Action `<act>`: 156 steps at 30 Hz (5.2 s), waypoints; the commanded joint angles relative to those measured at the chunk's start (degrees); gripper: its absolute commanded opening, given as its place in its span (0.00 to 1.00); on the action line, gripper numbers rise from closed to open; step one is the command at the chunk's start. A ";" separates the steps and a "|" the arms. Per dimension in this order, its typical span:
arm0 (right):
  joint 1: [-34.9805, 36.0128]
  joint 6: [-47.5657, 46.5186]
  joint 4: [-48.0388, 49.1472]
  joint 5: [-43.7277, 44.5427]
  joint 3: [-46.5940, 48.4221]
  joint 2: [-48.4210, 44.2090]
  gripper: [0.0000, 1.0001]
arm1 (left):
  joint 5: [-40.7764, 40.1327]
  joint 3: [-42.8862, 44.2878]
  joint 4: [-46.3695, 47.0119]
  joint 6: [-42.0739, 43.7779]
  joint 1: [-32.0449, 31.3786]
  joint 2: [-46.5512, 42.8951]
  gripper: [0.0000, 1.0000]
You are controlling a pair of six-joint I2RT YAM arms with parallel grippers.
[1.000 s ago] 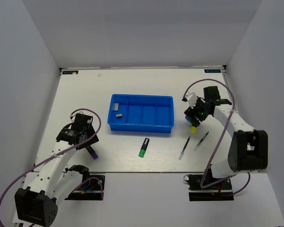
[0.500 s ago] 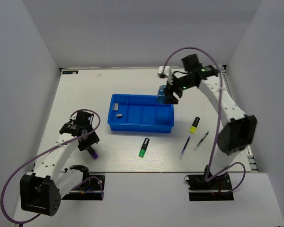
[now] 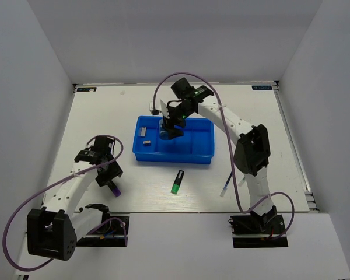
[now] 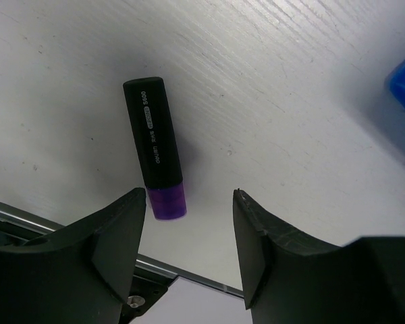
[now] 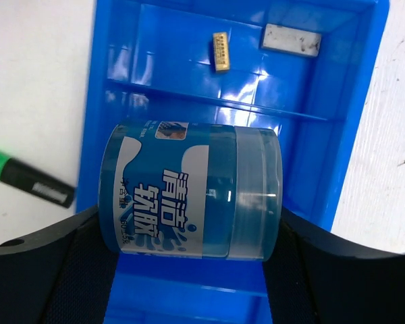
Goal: Sort the stationery into containers
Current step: Place the stationery into the container, then grab a piece of stationery with the left arm, then place the stationery into the container, then grab a piece of stationery with the right arm
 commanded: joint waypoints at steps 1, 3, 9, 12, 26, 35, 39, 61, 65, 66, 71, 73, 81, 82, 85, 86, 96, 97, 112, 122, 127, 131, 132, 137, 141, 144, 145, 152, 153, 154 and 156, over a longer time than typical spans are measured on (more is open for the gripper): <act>0.63 -1.43 2.70 2.37 2.61 2.45 0.00 | 0.77 -0.16 1.28 -1.96 0.31 0.24 0.65; 0.81 -1.52 4.55 4.22 1.47 4.12 0.00 | 1.82 -1.56 2.95 -3.02 0.40 0.50 0.63; 1.16 1.03 8.50 5.63 2.17 7.46 0.00 | 3.23 -3.14 4.09 -4.34 0.31 1.82 0.62; 1.25 1.73 8.59 5.54 2.08 7.81 0.05 | 3.06 -3.32 4.27 -4.43 0.40 1.12 0.62; 1.87 4.46 8.86 8.09 -2.66 2.02 0.87 | 0.42 -3.06 0.93 -5.75 0.31 -0.55 0.59; 1.34 8.31 11.05 9.40 -5.04 -1.58 0.87 | -3.53 -1.30 -3.20 -3.64 0.23 1.20 0.62; 0.64 12.10 13.51 8.97 -10.82 -9.73 0.81 | -3.62 -2.00 -1.80 -3.81 0.31 3.75 0.62; -5.69 21.42 16.77 0.70 -48.62 -54.41 0.82 | -4.41 -11.67 15.52 -8.47 1.10 14.05 0.15; -6.48 22.30 17.12 2.19 -52.32 -58.72 0.82 | -4.59 -11.15 13.42 -7.68 0.58 9.76 0.02; -6.57 22.56 16.86 2.55 -53.72 -59.68 0.82 | -4.59 -9.66 12.80 -7.24 0.14 8.69 0.02; -7.19 26.68 18.17 6.76 -57.24 -61.44 0.62 | -5.91 0.34 7.26 -5.84 -6.53 0.60 0.01; -7.27 28.53 19.40 8.87 -59.61 -61.71 0.27 | -5.91 6.91 6.99 -4.35 -10.14 0.15 0.01; -7.80 33.54 24.06 16.69 -67.43 -65.31 0.00 | -5.39 26.36 13.93 9.63 -27.81 14.44 0.01; -7.98 34.33 25.11 18.70 -67.96 -66.01 0.00 | -3.21 29.52 16.11 12.42 -28.42 16.48 0.01; -7.98 37.23 27.58 25.82 -70.60 -66.71 0.00 | -2.48 36.56 17.10 14.02 -31.85 27.97 0.01; -8.15 37.76 28.71 27.23 -71.21 -67.07 0.00 | -2.57 42.41 17.36 15.07 -32.29 30.10 0.01; -12.89 40.84 34.78 42.18 -76.14 -69.88 0.45 | -1.87 56.98 17.01 14.47 -34.14 50.51 0.01; -13.16 41.11 34.96 43.49 -76.06 -69.88 0.45 | -2.04 56.36 17.45 14.29 -34.40 50.69 0.03; -20.72 60.87 24.24 50.45 -65.61 -53.63 0.62 | -2.48 55.83 18.16 15.08 -36.16 48.94 0.81; -24.76 69.14 17.55 49.30 -56.81 -33.51 0.38 | -10.13 32.33 18.33 21.06 -46.17 23.46 0.28; -26.17 69.41 18.17 48.78 -56.89 -29.99 0.40 | -8.81 22.09 18.95 19.92 -51.70 15.11 0.61; -27.31 69.41 17.91 47.82 -55.41 -25.51 0.40 | -9.51 16.64 20.70 19.83 -54.09 14.22 0.67; -27.92 69.41 18.08 47.55 -55.31 -25.06 0.41 | -9.60 15.06 22.27 19.57 -54.18 14.30 0.67; -28.89 70.11 19.31 45.10 -54.70 -22.69 0.43 | -10.30 12.06 26.76 19.74 -54.53 15.27 0.68; -29.68 70.29 19.84 42.90 -54.08 -21.46 0.46 | -11.62 11.27 27.56 20.09 -54.53 16.32 0.68; -29.95 70.90 19.67 42.10 -54.52 -20.32 0.47 | -11.53 11.01 28.17 20.44 -54.53 17.29 0.68; -29.95 70.90 19.49 42.01 -54.35 -19.36 0.47 | -11.62 11.09 28.35 20.62 -54.53 17.64 0.68; -31.88 71.87 19.84 41.14 -55.66 -16.45 0.29 | -13.38 12.06 29.49 22.11 -54.45 22.03 0.69; -32.06 71.78 19.84 40.96 -55.75 -16.27 0.23 | -13.55 12.06 29.58 22.20 -54.62 22.82 0.69; -32.15 72.13 19.76 40.09 -55.84 -16.01 0.17 | -13.82 11.97 29.67 22.38 -54.62 23.26 0.69; -33.11 71.79 19.23 39.64 -55.75 -16.01 0.04 | -14.08 11.36 30.90 22.73 -54.53 24.40 0.69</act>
